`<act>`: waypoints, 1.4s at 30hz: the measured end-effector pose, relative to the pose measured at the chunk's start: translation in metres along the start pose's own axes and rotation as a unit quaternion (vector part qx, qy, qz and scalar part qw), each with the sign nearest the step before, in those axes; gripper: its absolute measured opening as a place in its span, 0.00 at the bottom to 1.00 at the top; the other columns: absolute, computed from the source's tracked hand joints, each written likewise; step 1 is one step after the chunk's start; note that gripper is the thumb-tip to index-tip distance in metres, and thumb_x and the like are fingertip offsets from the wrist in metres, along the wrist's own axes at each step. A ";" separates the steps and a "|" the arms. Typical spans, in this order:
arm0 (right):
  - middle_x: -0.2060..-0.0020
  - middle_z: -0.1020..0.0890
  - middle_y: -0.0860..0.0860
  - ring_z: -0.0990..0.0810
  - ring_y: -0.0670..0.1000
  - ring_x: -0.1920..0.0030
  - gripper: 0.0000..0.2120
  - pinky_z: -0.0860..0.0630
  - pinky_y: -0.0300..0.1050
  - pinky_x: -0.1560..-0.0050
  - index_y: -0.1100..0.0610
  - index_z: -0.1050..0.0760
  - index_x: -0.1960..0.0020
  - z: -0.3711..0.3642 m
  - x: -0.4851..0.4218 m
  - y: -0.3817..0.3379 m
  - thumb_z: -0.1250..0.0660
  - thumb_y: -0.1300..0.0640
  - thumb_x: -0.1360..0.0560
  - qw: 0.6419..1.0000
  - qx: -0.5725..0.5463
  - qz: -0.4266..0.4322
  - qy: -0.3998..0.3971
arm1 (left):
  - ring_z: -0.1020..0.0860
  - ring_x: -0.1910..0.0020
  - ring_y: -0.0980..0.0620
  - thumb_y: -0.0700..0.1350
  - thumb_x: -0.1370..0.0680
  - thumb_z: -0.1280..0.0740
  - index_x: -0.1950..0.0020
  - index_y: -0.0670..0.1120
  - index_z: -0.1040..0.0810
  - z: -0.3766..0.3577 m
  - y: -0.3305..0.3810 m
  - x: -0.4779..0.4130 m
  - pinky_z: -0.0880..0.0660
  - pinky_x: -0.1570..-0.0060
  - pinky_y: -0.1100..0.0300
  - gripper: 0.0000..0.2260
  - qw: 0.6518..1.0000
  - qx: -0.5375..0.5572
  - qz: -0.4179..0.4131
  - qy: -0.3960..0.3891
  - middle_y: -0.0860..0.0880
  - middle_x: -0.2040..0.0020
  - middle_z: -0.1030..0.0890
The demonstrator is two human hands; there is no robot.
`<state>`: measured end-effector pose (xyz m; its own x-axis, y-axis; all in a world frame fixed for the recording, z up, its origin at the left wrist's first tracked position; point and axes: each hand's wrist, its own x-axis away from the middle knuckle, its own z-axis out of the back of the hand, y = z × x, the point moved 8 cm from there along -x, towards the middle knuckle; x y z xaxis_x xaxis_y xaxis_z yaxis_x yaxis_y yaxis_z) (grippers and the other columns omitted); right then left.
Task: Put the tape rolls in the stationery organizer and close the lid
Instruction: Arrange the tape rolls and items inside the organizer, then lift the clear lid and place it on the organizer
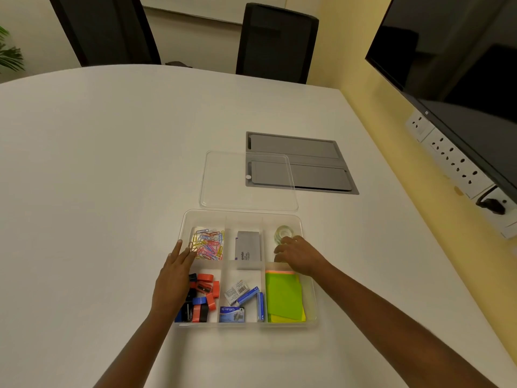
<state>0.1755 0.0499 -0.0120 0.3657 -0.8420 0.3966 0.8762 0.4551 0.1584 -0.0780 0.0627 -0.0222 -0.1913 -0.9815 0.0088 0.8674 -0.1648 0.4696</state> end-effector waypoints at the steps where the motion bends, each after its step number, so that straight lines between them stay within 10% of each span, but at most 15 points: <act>1: 0.31 0.28 0.51 0.34 0.54 0.31 0.16 0.35 0.52 0.37 0.54 0.27 0.36 -0.001 0.000 0.000 0.46 0.61 0.20 1.000 0.004 -0.002 -0.004 | 0.45 0.25 0.46 0.31 0.27 0.35 0.30 0.44 0.36 0.001 -0.002 0.000 0.34 0.33 0.44 0.27 1.000 0.017 0.014 0.006 0.43 0.26 0.38; 6: 0.25 0.40 0.51 0.45 0.53 0.24 0.30 0.42 0.49 0.27 0.52 0.36 0.29 0.009 0.026 0.011 0.44 0.73 0.27 0.974 -0.161 -0.104 0.124 | 0.43 0.25 0.43 0.30 0.28 0.35 0.30 0.43 0.36 0.001 -0.003 0.001 0.33 0.34 0.42 0.28 0.999 0.031 0.023 0.018 0.41 0.26 0.39; 13: 0.29 0.34 0.61 0.32 0.58 0.31 0.24 0.31 0.48 0.35 0.61 0.51 0.25 -0.031 0.072 0.012 0.48 0.64 0.19 0.771 -0.498 -0.353 0.180 | 0.48 0.24 0.44 0.34 0.26 0.35 0.27 0.44 0.43 -0.004 -0.006 0.001 0.37 0.31 0.44 0.30 1.000 0.003 0.014 0.002 0.42 0.24 0.45; 17: 0.51 0.21 0.65 0.23 0.59 0.55 0.25 0.29 0.47 0.57 0.60 0.50 0.25 -0.035 0.067 0.015 0.49 0.67 0.20 0.757 -0.500 -0.390 0.158 | 0.50 0.24 0.45 0.33 0.26 0.36 0.27 0.44 0.45 -0.003 -0.004 0.000 0.38 0.30 0.45 0.30 1.000 0.015 0.018 -0.001 0.42 0.23 0.48; 30: 0.41 0.23 0.66 0.23 0.64 0.44 0.27 0.24 0.54 0.45 0.60 0.50 0.25 -0.021 0.037 0.054 0.47 0.69 0.21 0.771 -0.483 -0.394 0.127 | 0.50 0.24 0.45 0.34 0.25 0.36 0.27 0.44 0.45 -0.009 0.009 -0.042 0.38 0.30 0.45 0.30 1.000 0.012 0.018 -0.011 0.43 0.23 0.49; 42: 0.29 0.33 0.60 0.34 0.58 0.29 0.19 0.37 0.49 0.29 0.63 0.37 0.29 0.005 0.009 0.123 0.47 0.65 0.20 0.655 -0.598 -0.408 0.218 | 0.25 0.41 0.41 0.36 0.22 0.44 0.32 0.42 0.35 0.036 0.022 -0.099 0.26 0.48 0.52 0.17 0.983 0.153 -0.025 0.095 0.37 0.36 0.29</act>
<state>0.2852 0.0995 0.0159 -0.5516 -0.7845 0.2833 0.3597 -0.5302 -0.7678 -0.0567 0.1598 0.0195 -0.1157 -0.9783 -0.1722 0.6754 -0.2046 0.7086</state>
